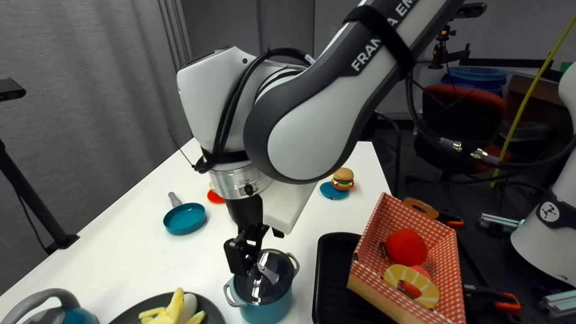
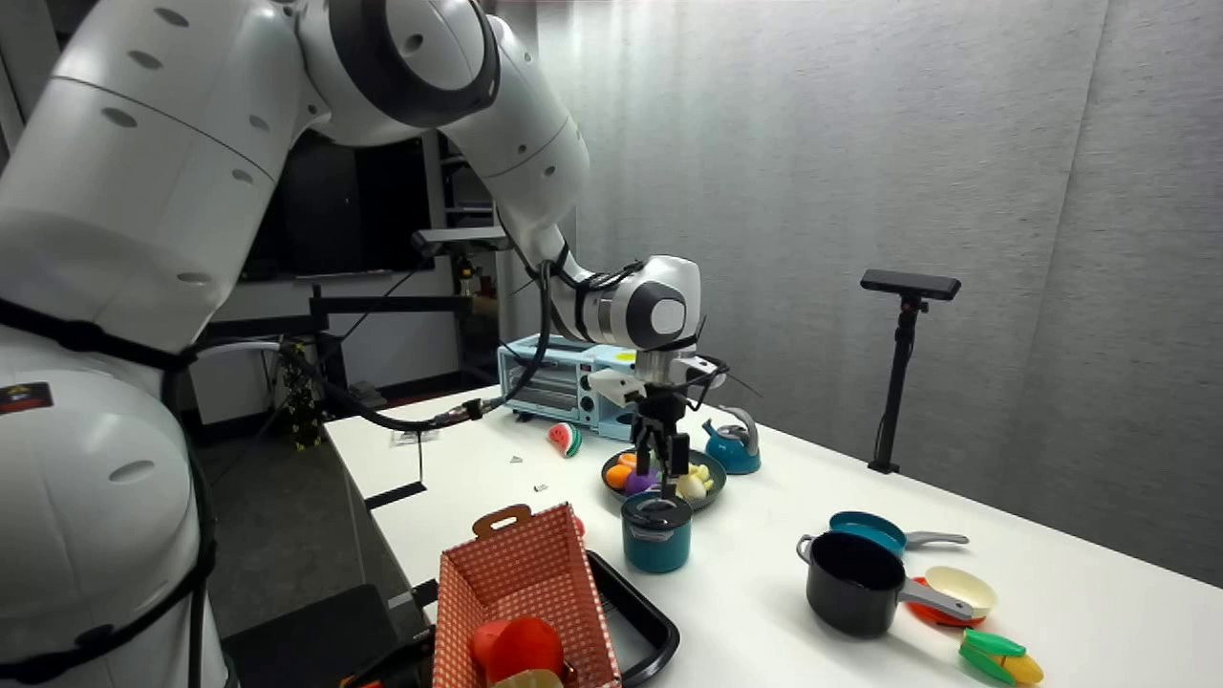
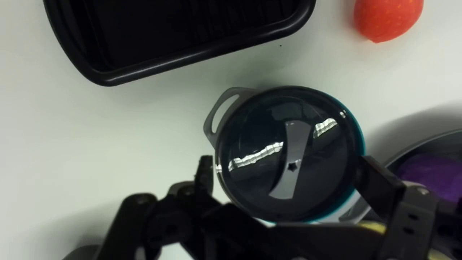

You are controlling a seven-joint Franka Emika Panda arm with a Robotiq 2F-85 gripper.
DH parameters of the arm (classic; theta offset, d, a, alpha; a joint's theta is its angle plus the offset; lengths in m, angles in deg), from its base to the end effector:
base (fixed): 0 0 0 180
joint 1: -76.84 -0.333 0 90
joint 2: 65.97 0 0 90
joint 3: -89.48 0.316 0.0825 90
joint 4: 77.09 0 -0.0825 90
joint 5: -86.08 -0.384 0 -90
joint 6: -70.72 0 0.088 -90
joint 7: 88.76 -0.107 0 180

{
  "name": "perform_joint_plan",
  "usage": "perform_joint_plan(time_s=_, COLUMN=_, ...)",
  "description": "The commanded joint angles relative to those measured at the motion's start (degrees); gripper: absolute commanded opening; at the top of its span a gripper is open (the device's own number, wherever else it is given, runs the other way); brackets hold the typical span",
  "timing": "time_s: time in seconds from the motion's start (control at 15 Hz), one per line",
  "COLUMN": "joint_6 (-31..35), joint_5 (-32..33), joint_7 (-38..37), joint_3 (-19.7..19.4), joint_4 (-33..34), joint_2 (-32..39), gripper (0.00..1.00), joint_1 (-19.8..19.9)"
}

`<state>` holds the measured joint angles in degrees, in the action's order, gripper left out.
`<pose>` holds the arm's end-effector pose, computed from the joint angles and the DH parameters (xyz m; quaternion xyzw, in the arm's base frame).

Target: Place the lid on top of the blue pot

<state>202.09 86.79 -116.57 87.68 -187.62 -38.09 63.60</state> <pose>0.5993 0.1216 0.2245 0.9887 -0.1364 -0.0538 0.0317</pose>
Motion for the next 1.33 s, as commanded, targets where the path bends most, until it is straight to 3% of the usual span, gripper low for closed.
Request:
perform_joint_plan(time_s=0.0, joint_6=-0.91, joint_5=0.65, joint_7=8.37, joint_3=2.33, joint_4=-0.96, joint_2=-3.03, gripper=1.00, joint_1=1.44)
perform_joint_plan(time_s=0.2, joint_6=-1.30, joint_5=1.77, joint_7=10.78, joint_3=2.75, joint_4=-2.38, joint_2=-5.63, gripper=1.00, joint_1=0.59)
perform_joint_plan(time_s=0.8, joint_6=-2.63, joint_5=4.14, joint_7=7.57, joint_3=2.76, joint_4=-12.15, joint_2=-14.99, gripper=1.00, joint_1=0.49)
perform_joint_plan(time_s=1.27, joint_6=-7.81, joint_5=8.13, joint_7=8.76, joint_3=2.79, joint_4=-22.92, joint_2=-25.12, gripper=1.00, joint_1=3.24)
